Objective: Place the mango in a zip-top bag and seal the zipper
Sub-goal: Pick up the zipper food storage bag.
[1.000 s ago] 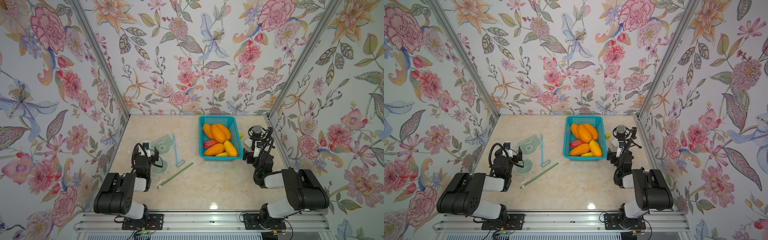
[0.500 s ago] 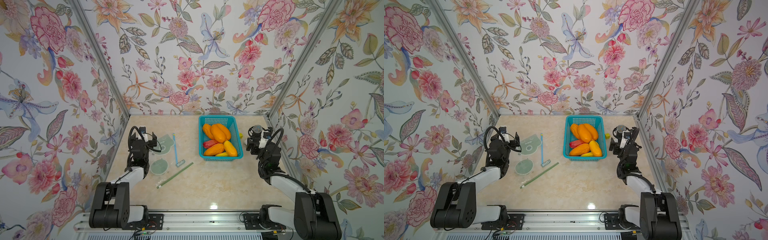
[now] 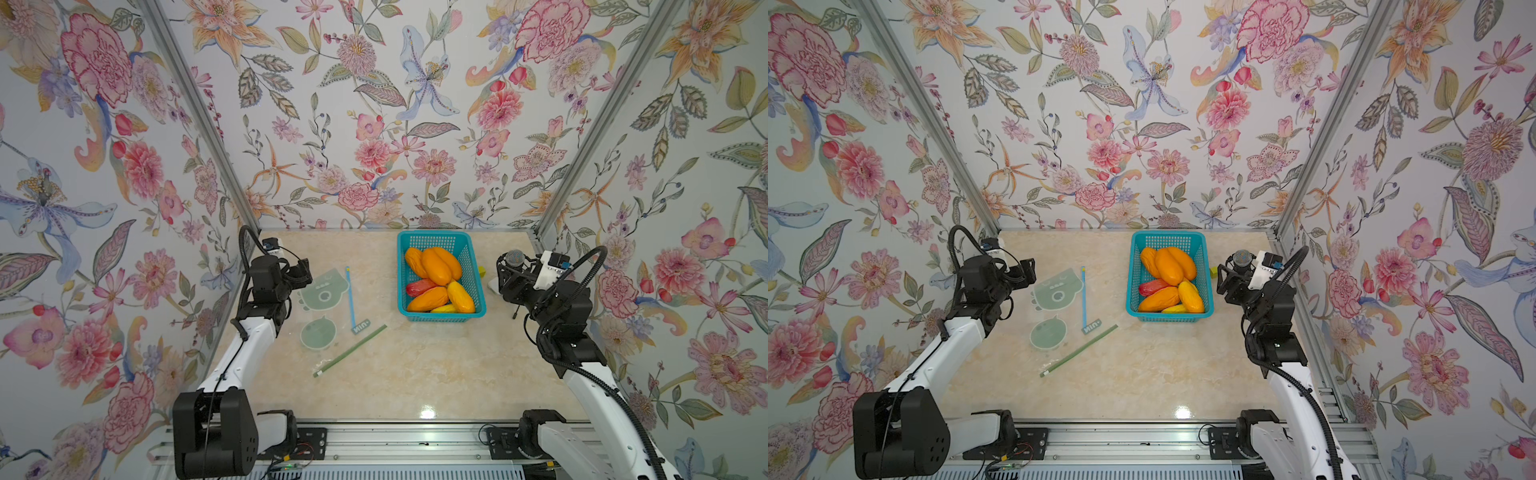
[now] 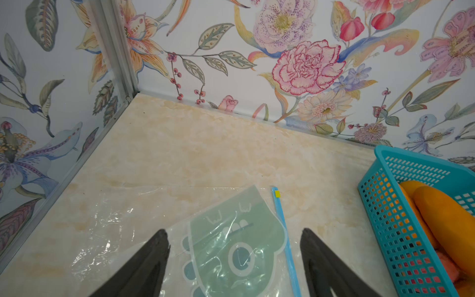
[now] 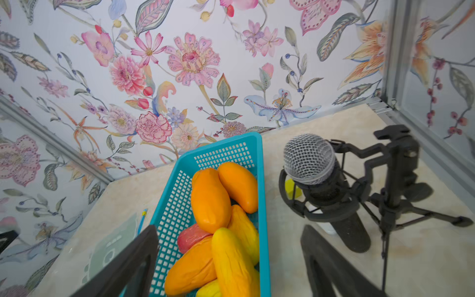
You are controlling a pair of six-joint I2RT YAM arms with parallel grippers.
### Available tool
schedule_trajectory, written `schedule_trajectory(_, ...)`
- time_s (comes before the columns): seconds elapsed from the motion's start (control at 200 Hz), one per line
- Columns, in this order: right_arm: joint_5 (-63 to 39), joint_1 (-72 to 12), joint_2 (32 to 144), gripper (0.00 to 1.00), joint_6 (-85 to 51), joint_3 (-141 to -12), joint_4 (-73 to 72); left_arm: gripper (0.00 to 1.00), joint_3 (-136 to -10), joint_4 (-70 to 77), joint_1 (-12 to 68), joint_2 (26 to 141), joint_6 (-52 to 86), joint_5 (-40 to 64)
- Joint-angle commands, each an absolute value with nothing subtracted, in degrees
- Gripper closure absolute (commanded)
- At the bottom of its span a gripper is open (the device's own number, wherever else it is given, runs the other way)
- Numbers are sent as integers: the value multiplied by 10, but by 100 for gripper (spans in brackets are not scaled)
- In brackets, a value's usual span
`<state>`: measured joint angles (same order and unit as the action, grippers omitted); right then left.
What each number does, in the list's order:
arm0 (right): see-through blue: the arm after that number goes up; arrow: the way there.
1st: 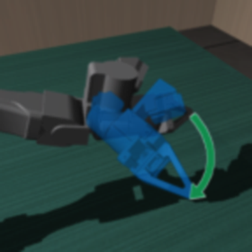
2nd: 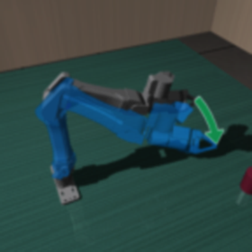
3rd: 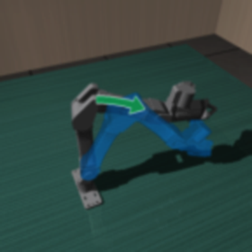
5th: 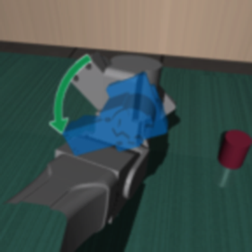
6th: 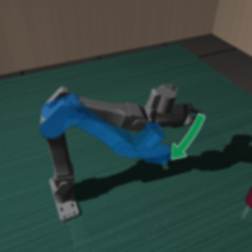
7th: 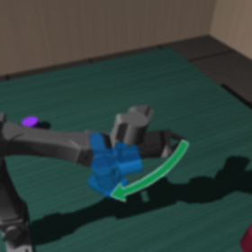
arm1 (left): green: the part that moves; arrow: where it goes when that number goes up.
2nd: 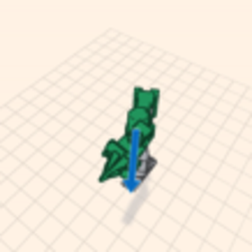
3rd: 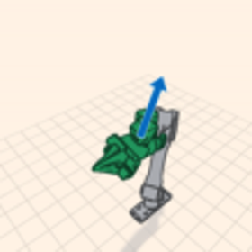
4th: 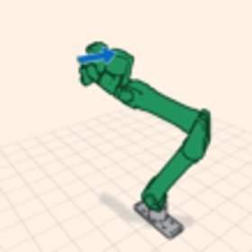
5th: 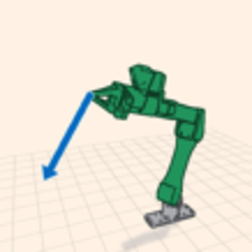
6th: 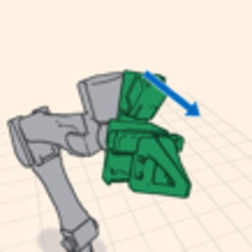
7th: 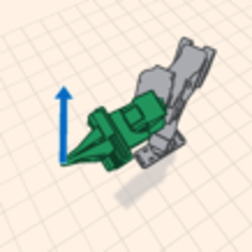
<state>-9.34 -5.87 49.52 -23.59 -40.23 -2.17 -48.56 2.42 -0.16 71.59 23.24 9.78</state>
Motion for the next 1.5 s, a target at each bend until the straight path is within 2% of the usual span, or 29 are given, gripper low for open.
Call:
schedule_trajectory(0.0,-93,-128,483,18,-242,-433,103,22,-505,-139,30,695,235,136)
schedule_trajectory(0.145,-53,-226,496,20,-246,-451,143,27,-520,-261,88,710,230,147)
schedule_trajectory(0.26,-38,-280,524,21,-250,-459,156,24,-531,-333,159,738,226,116)
schedule_trajectory(0.3,-31,-293,535,22,-250,-458,156,21,-533,-349,185,752,227,104)
schedule_trajectory(0.47,-10,-331,563,22,-259,-455,155,20,-556,-393,293,828,220,37)
schedule_trajectory(0.58,0,-341,559,22,-259,-451,155,19,-591,-423,333,882,203,-14)
schedule_trajectory(0.831,15,-339,530,22,-269,-427,155,31,-640,-461,382,981,158,-63)
schedule_trajectory(0.901,16,-339,527,23,-274,-423,155,38,-647,-460,383,994,153,-63)
schedule_trajectory(1.141,20,-339,528,23,-275,-424,154,40,-670,-461,388,1021,136,-51)
schedule_trajectory(1.496,27,-336,522,23,-278,-424,154,49,-672,-443,388,1051,126,-28)
